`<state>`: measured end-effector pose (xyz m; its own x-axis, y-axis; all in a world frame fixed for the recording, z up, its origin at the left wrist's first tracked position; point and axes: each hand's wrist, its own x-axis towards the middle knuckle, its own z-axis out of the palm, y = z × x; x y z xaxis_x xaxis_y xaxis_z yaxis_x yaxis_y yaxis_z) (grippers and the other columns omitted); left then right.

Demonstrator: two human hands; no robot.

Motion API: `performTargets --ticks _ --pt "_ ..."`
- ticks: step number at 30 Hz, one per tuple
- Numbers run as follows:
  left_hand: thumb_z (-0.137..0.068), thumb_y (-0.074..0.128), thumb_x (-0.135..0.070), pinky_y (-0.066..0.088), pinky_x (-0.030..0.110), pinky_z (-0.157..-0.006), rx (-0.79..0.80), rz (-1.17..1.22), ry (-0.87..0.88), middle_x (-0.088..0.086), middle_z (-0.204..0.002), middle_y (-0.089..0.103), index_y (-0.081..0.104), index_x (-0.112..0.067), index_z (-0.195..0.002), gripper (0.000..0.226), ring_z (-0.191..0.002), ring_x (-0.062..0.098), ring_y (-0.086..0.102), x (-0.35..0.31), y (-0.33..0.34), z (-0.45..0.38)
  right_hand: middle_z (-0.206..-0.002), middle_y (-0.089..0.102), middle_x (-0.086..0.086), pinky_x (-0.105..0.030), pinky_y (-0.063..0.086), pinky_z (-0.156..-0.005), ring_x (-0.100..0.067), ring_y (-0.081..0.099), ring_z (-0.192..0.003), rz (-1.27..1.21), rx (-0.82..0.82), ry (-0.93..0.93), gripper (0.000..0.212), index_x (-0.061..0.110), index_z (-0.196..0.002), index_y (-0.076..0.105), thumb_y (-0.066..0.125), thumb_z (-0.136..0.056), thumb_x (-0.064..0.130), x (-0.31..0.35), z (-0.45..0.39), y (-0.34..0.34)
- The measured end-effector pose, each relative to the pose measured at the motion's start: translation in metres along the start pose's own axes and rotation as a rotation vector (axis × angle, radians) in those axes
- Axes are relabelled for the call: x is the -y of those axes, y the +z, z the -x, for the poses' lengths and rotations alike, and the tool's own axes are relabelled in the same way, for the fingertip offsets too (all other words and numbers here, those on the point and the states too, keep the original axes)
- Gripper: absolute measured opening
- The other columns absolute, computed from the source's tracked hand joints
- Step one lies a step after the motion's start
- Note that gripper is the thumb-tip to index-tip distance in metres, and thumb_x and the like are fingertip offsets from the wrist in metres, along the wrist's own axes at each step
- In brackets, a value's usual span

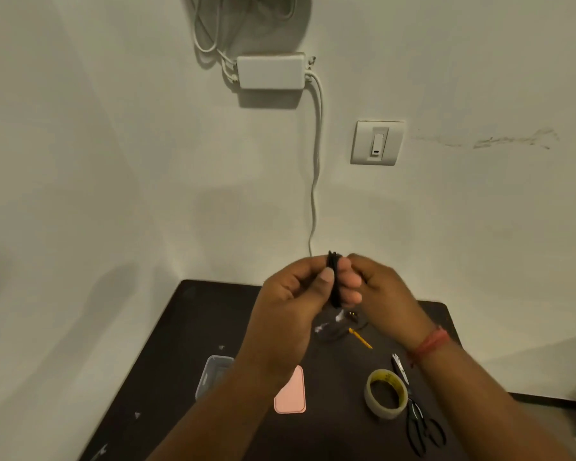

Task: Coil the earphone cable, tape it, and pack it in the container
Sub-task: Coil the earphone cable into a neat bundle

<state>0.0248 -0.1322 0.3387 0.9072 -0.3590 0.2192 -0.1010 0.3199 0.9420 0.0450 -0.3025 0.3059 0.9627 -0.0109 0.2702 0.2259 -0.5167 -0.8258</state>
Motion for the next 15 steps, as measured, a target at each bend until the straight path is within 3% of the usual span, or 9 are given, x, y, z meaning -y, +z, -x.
performTargets --ticks 2,6,10,12,15 --pt "-0.099 0.048 -0.006 0.059 0.035 -0.084 -0.041 0.009 0.032 0.007 -0.093 0.077 0.071 -0.01 -0.108 0.025 -0.086 0.021 0.073 -0.005 -0.003 -0.009 -0.065 0.054 0.013 -0.034 0.046 -0.06 -0.004 0.051 -0.062 0.09 0.059 -0.071 0.027 0.028 -0.078 0.054 0.044 -0.098 0.045 0.0 0.016 0.014" --pt "-0.101 0.048 -0.003 0.058 0.031 -0.086 -0.132 -0.047 0.05 0.005 -0.095 0.077 0.068 -0.005 -0.114 0.024 -0.09 0.02 0.074 -0.003 -0.011 -0.027 -0.069 0.05 0.013 -0.025 0.04 -0.058 -0.009 0.049 -0.064 0.401 0.126 -0.239 0.027 0.028 -0.084 0.049 0.034 -0.098 0.045 0.021 0.04 0.029" --pt "-0.101 0.049 -0.005 0.058 0.026 -0.088 -0.154 -0.174 -0.005 0.003 -0.1 0.077 0.068 -0.008 -0.115 0.024 -0.094 0.016 0.074 0.01 -0.015 -0.03 -0.074 0.045 0.021 -0.01 0.03 -0.056 -0.001 0.042 -0.062 0.51 0.045 -0.333 0.023 0.032 -0.093 0.054 0.035 -0.099 0.043 0.05 0.043 0.012" --pt "-0.1 0.05 -0.005 0.056 0.021 -0.085 -0.109 -0.226 -0.023 -0.003 -0.096 0.077 0.071 -0.012 -0.11 0.024 -0.094 0.011 0.073 0.016 -0.015 -0.024 -0.076 0.05 0.02 -0.01 0.031 -0.056 -0.001 0.045 -0.064 0.516 -0.035 -0.365 0.024 0.03 -0.092 0.057 0.037 -0.098 0.041 0.061 0.035 -0.004" --pt "-0.101 0.048 -0.005 0.056 0.021 -0.082 -0.018 -0.268 -0.059 -0.002 -0.087 0.076 0.071 -0.009 -0.106 0.024 -0.086 0.011 0.073 0.023 -0.01 -0.012 -0.077 0.06 0.011 -0.022 0.039 -0.058 -0.007 0.052 -0.066 0.524 -0.121 -0.36 0.029 0.025 -0.087 0.059 0.037 -0.097 0.041 0.065 0.013 -0.024"
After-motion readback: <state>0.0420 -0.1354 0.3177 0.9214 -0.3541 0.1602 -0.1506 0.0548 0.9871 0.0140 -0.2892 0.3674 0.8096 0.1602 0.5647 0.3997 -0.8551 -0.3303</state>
